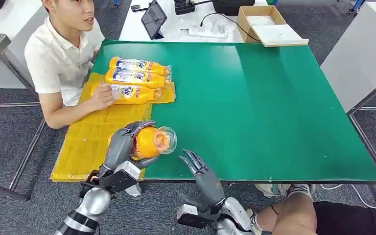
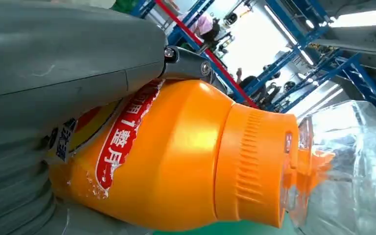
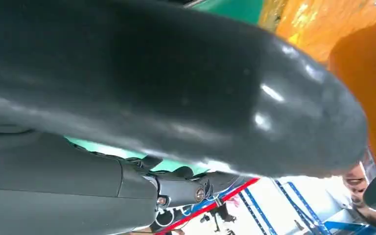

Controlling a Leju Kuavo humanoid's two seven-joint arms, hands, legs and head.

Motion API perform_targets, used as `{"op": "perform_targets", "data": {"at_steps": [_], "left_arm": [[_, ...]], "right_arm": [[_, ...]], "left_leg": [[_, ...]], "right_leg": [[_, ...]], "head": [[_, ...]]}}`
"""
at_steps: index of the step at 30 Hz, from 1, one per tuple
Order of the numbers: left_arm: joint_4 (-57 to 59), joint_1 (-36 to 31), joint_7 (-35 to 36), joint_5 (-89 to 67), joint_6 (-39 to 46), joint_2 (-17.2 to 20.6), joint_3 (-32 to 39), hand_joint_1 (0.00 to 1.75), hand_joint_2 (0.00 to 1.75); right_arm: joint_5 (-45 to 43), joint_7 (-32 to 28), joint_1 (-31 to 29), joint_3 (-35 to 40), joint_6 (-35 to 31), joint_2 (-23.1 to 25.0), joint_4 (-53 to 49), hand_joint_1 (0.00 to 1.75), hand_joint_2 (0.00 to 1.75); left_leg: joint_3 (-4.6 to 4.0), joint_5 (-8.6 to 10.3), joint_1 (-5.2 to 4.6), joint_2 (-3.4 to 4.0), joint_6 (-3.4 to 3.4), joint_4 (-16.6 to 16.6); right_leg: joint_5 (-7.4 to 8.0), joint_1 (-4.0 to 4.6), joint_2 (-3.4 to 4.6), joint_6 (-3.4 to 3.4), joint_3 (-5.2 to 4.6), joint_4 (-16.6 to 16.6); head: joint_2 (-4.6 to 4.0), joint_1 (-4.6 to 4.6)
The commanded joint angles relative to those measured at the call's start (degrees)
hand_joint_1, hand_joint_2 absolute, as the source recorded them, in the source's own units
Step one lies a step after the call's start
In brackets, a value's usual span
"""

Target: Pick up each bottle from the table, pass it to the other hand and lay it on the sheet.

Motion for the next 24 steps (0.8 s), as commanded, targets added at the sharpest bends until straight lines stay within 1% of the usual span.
{"op": "perform_targets", "data": {"at_steps": [1, 3, 4, 5, 6, 8, 10, 11, 12, 15, 18, 20, 21, 22, 24], "left_arm": [[13.2, -8.5, 4.9, -6.8, 0.5, 2.4, -4.0, 1.75, 1.75], [20.4, -12.3, 6.9, -10.2, 0.7, 1.2, -4.5, 1.75, 1.75], [24.0, -14.1, 7.6, -11.6, 0.7, 0.6, -4.9, 1.75, 1.75], [27.1, -15.0, 8.4, -12.0, 0.5, -0.2, -4.5, 1.75, 1.75], [32.6, -16.5, 8.7, -13.8, 2.5, -1.3, -4.6, 1.75, 1.75], [39.0, -18.9, 9.5, -15.1, 3.8, -2.7, -4.5, 1.75, 1.75], [40.1, -19.4, 9.2, -15.2, 4.2, -3.0, -4.4, 1.75, 1.75], [40.3, -19.5, 9.1, -15.2, 4.2, -3.0, -4.3, 1.75, 1.75], [40.3, -19.5, 9.1, -15.2, 4.2, -3.0, -4.3, 1.75, 1.75], [43.3, -21.0, 12.8, -18.5, 5.8, -3.4, -4.4, 1.75, 1.75], [49.5, -23.8, 15.4, -19.7, 7.4, -4.2, -2.8, 1.75, 1.75], [53.9, -26.0, 16.4, -19.2, 6.8, -4.5, -0.9, 1.75, 1.75], [55.3, -26.8, 17.0, -19.4, 6.5, -4.3, -0.6, 1.75, 1.75], [57.4, -27.8, 17.5, -19.2, 6.4, -4.4, 0.2, 1.75, 1.75], [59.5, -28.8, 16.5, -17.7, 4.6, -4.5, 1.8, 1.75, 1.75]], "right_arm": [[-0.1, 0.2, -0.7, -2.9, 0.5, -0.5, 1.5, 0.00, 0.00], [-0.2, 0.0, -0.7, -3.0, 1.2, 0.0, 1.1, 0.00, 0.00], [-0.3, -0.1, -0.9, -2.9, 1.4, 0.3, 1.1, 0.00, 0.00], [-0.3, 0.2, -0.9, -2.6, 2.2, 0.4, 1.6, 0.00, 0.00], [-0.8, -0.2, -0.9, -2.5, 2.5, 1.0, 2.3, 0.00, 0.00], [-1.5, -1.2, -1.2, -2.1, 2.0, 1.8, 2.9, 0.00, 0.00], [-1.6, -1.1, -1.3, -1.9, 2.0, 2.0, 2.9, 0.00, 0.00], [-1.6, -1.1, -1.4, -1.8, 2.0, 2.0, 2.8, 0.00, 0.00], [-1.6, -1.1, -1.4, -1.8, 2.0, 2.0, 2.8, 0.00, 0.00], [-2.1, -1.4, -0.9, -1.4, 1.7, 2.0, 1.1, 0.00, 0.00], [-3.9, -2.1, 1.0, -0.8, 2.1, 2.1, -5.1, 0.00, 0.00], [-5.8, -2.1, 2.1, -0.2, 3.1, 2.1, -9.5, 0.00, 0.00], [-6.1, -1.9, 2.3, 0.1, 3.4, 2.2, -10.4, 0.00, 0.00], [-6.5, -1.4, 2.5, 0.6, 4.2, 2.1, -11.3, 0.00, 0.00], [-6.8, -1.1, 2.3, 1.6, 5.0, 2.0, -11.2, 0.00, 0.00]], "left_leg": [[0.22, -0.04, 0.05, -0.06, -0.10, -0.1], [0.13, 0.02, 0.00, -0.13, -0.07, -0.1], [0.27, 0.01, 0.03, -0.18, -0.12, -0.1], [0.12, 0.04, 0.03, -0.18, -0.08, 0.0], [0.23, 0.02, 0.07, -0.18, -0.13, 0.0], [0.25, 0.04, 0.04, -0.20, -0.10, -0.1], [0.31, 0.01, 0.04, -0.11, -0.12, -0.1], [0.17, 0.03, 0.02, -0.07, -0.08, -0.1], [0.31, -0.02, 0.04, -0.02, -0.13, -0.1], [0.18, 0.00, 0.03, 0.01, -0.10, 0.0], [0.26, -0.05, 0.06, 0.02, -0.15, 0.0], [0.14, -0.01, 0.04, 0.06, -0.13, 0.0], [0.10, 0.01, 0.02, 0.05, -0.12, 0.0], [0.24, -0.05, 0.07, 0.11, -0.18, 0.0], [0.23, -0.03, 0.07, 0.13, -0.18, 0.0]], "right_leg": [[-0.09, 0.06, -0.15, -0.12, 0.24, 0.0], [-0.05, 0.01, -0.20, -0.08, 0.15, 0.0], [-0.08, 0.05, -0.28, -0.14, 0.32, -0.1], [-0.04, 0.04, -0.24, -0.09, 0.17, 0.0], [-0.06, 0.08, -0.27, -0.14, 0.30, -0.1], [-0.05, 0.05, -0.26, -0.12, 0.31, -0.1], [-0.05, 0.06, -0.20, -0.14, 0.33, -0.1], [-0.01, 0.03, -0.14, -0.09, 0.18, 0.0], [-0.05, 0.06, -0.13, -0.14, 0.31, -0.1], [-0.03, 0.04, -0.08, -0.08, 0.18, 0.0], [-0.09, 0.07, -0.09, -0.12, 0.27, 0.0], [-0.03, 0.04, -0.03, -0.10, 0.14, 0.0], [-0.02, 0.03, -0.04, -0.09, 0.10, 0.0], [-0.06, 0.09, -0.02, -0.16, 0.23, 0.1], [-0.03, 0.08, 0.01, -0.16, 0.21, 0.0]], "head": [[0.00, 0.00], [0.00, 0.00], [0.00, 0.00], [0.00, 0.00], [0.00, -0.02], [0.00, 0.02], [0.00, 0.00], [0.00, 0.00], [0.00, 0.00], [0.00, 0.00], [0.00, 0.00], [0.00, 0.00], [0.00, 0.00], [0.00, 0.00], [0.00, 0.00]]}}
